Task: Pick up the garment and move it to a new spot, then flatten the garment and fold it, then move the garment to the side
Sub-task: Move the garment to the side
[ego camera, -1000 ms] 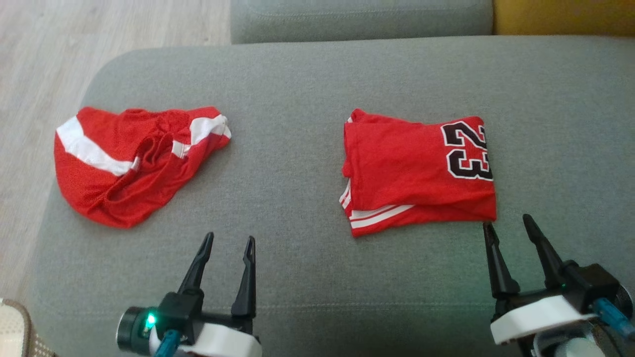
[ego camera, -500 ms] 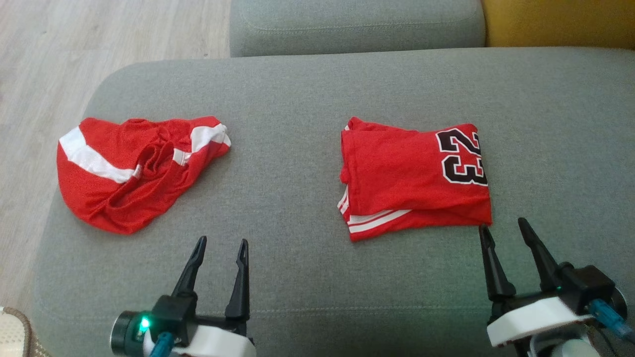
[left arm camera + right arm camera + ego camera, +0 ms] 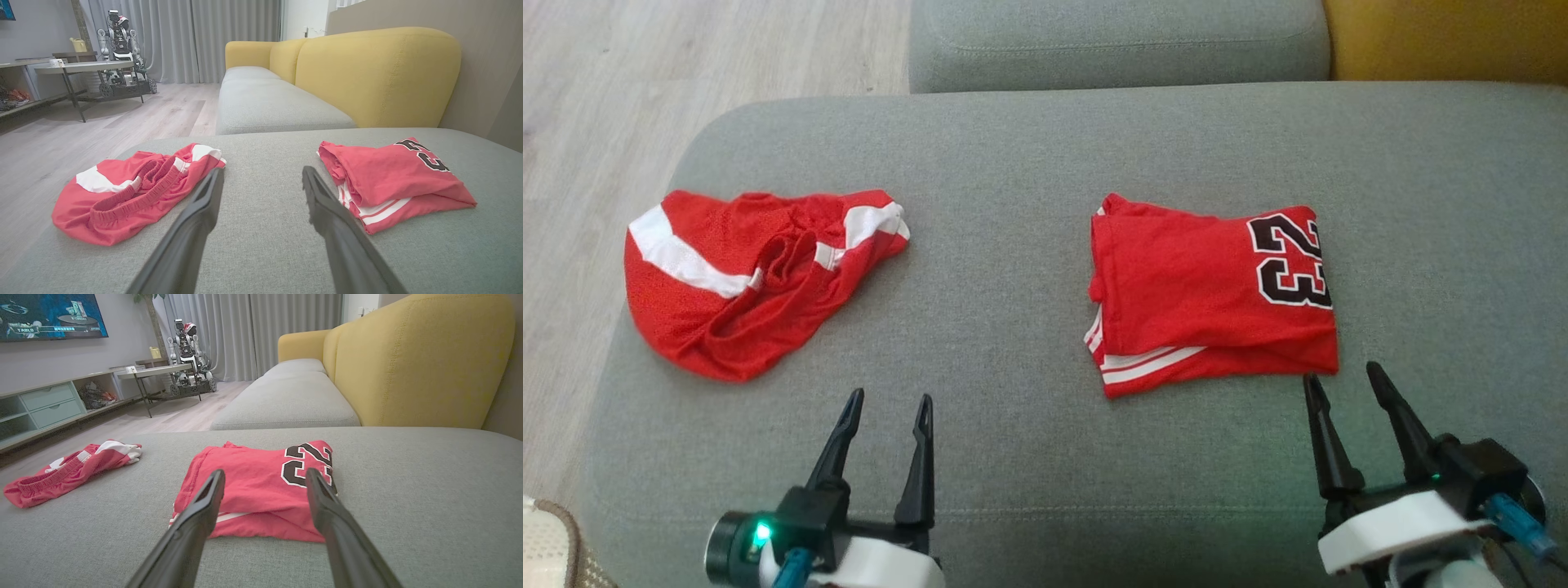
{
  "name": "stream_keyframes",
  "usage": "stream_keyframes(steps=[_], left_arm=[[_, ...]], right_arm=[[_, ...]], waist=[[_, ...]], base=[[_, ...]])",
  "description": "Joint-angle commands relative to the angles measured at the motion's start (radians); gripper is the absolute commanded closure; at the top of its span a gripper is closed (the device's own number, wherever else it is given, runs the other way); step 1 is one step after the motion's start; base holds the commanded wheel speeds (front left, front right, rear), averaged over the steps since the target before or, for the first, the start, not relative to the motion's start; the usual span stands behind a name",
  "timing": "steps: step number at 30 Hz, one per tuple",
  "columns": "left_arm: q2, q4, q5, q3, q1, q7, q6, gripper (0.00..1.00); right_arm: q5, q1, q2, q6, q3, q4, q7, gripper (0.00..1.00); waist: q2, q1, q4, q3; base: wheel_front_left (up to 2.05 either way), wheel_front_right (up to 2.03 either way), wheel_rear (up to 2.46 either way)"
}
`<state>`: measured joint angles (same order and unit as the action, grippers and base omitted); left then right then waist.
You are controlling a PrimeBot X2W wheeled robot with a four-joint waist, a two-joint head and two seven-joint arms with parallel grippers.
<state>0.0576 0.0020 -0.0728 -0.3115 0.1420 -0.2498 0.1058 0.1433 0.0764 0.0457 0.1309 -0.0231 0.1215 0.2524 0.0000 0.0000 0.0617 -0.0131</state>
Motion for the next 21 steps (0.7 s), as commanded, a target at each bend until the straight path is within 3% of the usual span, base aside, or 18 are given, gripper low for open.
stream_keyframes(steps=[1,14,21], left_arm=[[-0.007,-0.029,0.007,0.032,-0.024,-0.012,0.004,0.0],[-0.007,-0.029,0.015,0.023,-0.032,-0.012,0.001,0.0],[-0.007,-0.05,0.033,-0.006,-0.081,-0.012,-0.01,0.0]], right_arm=[[0.008,-0.009,0.005,0.0,0.029,-0.026,0.009,0.0],[0.011,-0.043,0.005,0.0,0.042,-0.002,0.009,0.0],[0.01,-0.18,0.006,0.0,-0.016,0.119,0.009,0.0]], waist=[[0.0,0.0,0.001,0.001],[0.0,0.0,0.012,0.025],[0.0,0.0,0.027,0.101]], base=[[0.0,0.0,0.0],[0.0,0.0,0.0],[0.0,0.0,0.0]])
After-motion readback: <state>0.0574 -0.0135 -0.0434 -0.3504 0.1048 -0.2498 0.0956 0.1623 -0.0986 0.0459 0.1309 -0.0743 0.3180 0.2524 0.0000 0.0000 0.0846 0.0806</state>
